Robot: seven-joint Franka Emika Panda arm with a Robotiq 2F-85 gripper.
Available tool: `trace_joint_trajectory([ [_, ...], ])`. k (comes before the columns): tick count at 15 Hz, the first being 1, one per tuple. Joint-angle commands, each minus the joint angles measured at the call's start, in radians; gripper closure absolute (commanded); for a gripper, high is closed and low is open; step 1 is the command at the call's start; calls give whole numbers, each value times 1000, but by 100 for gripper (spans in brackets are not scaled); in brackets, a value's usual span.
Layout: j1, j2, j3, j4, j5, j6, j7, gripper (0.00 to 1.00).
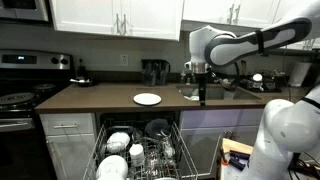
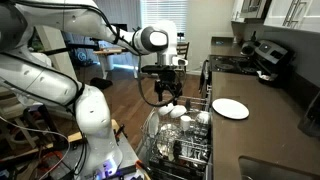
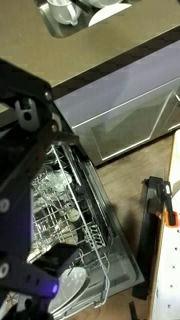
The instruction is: Remove one plate from the dishwasher rack and place it on top of the white plate on the countertop
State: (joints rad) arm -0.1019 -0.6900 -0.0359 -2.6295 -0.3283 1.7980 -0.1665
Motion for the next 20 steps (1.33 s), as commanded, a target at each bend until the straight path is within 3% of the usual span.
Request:
trace_joint_trajectory([
  [1,19,0,-15,2,-9,-5,9,0],
  [10,19,0,-15,2,-9,-5,9,0],
  [15,51,78,-13,43,-18,111,-5,0],
  [20,91,241,-19,143,3,261,-52,0],
])
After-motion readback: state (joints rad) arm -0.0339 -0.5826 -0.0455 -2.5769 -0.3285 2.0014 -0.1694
